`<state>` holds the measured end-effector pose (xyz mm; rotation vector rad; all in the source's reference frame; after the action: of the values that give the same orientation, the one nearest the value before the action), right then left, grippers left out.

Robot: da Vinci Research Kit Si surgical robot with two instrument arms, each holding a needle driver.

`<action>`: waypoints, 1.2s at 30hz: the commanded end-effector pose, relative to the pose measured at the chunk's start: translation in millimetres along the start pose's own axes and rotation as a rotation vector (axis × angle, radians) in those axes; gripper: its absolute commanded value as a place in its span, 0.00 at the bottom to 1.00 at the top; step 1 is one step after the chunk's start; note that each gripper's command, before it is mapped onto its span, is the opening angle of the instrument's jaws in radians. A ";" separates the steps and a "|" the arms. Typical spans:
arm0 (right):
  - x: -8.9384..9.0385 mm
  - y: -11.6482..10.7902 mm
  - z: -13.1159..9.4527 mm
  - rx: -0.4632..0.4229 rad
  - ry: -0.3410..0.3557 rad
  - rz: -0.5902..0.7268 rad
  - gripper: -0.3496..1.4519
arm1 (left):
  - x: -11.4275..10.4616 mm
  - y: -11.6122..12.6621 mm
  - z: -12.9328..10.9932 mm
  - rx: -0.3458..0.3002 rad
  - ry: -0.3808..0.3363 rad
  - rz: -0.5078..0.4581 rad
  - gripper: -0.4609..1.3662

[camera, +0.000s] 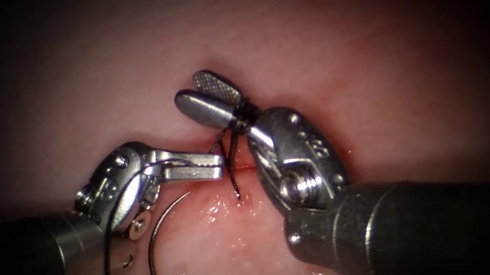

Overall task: Wound Closure
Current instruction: Wrap the suture one time counter-clockwise around the right needle driver, then pinch the tail end of the suture with the right jaws.

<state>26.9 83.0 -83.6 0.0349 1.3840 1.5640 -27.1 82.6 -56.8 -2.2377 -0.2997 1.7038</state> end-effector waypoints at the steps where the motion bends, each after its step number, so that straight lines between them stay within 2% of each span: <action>1: 0.0 0.0 -0.1 -0.020 0.000 -0.004 0.45 | 0.1 0.1 -0.1 0.000 -0.001 0.006 0.06; 2: 0.0 0.1 -0.4 -0.049 0.006 -0.011 0.51 | 0.2 0.4 0.0 0.001 -0.001 0.006 0.06; 3: 0.0 0.1 -0.6 -0.062 0.005 -0.015 0.62 | 0.3 0.6 0.0 0.003 -0.001 0.006 0.06; 4: -0.1 0.0 -0.7 -0.070 0.001 -0.018 0.63 | 0.3 0.7 0.0 0.004 -0.002 0.011 0.06; 9: -0.9 -0.1 -1.5 -0.162 -0.073 -0.049 0.62 | 0.7 1.1 0.4 0.003 -0.010 0.009 0.06; 14: -1.7 0.2 -2.0 -0.235 -0.076 -0.050 0.61 | 0.8 1.2 0.4 0.004 -0.010 0.014 0.06; 16: -2.1 0.5 -2.1 -0.264 -0.079 -0.035 0.63 | 0.8 1.4 0.4 0.004 -0.014 0.015 0.06; 20: -2.8 1.2 -2.3 -0.309 -0.106 0.021 0.61 | 0.8 1.5 0.3 0.003 -0.016 0.015 0.06; 22: -3.4 1.8 -2.2 -0.348 -0.142 0.087 0.58 | 0.8 1.4 0.2 0.002 -0.016 0.015 0.06; 32: -4.7 4.5 -0.1 -0.381 -0.197 0.211 0.69 | 0.7 0.9 0.3 -0.002 -0.030 0.015 0.06; 36: -5.9 5.1 0.8 -0.385 -0.253 0.224 0.70 | 0.7 0.9 0.3 -0.004 -0.030 0.015 0.06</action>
<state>27.2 80.3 -76.1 0.1503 0.8885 1.9237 -27.2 82.0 -57.9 -2.2233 -0.2920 1.7468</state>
